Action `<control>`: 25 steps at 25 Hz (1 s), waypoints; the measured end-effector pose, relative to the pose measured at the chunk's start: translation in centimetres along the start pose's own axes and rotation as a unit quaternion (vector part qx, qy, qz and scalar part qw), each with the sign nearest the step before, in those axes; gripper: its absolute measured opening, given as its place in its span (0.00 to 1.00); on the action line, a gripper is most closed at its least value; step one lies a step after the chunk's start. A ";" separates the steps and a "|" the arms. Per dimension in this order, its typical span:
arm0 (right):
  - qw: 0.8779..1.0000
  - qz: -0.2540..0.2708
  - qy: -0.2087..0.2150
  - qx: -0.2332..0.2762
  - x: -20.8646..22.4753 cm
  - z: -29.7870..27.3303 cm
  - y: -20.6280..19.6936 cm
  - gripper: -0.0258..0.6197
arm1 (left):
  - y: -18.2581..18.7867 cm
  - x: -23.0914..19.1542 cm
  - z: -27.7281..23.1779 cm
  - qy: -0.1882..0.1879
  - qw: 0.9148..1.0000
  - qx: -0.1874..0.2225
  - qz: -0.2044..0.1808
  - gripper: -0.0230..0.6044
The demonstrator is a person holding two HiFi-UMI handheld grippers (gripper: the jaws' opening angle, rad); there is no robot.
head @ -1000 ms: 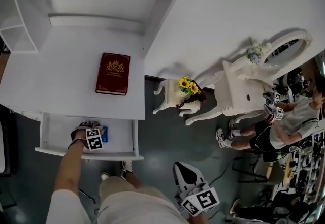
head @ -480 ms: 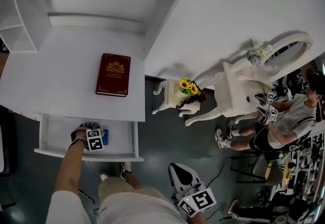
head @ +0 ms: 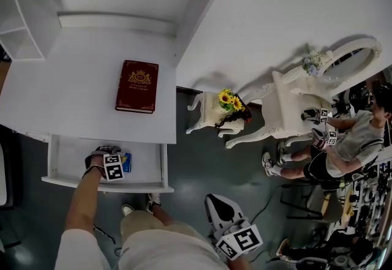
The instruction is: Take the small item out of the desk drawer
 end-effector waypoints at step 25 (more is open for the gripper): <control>0.994 0.019 0.101 0.044 -4.8 -0.1 0.3 0.05 | -0.5 3.1 10.1 0.169 0.974 0.057 0.140 0.73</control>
Point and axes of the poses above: the fingertips, and each gripper's own axes: z backward along the fingers, x to its right, y out of its top, the point moved 4 cm from there along z, backward along the fingers, and after that the axes turned 7 degrees about -z, right-handed, at the moved point
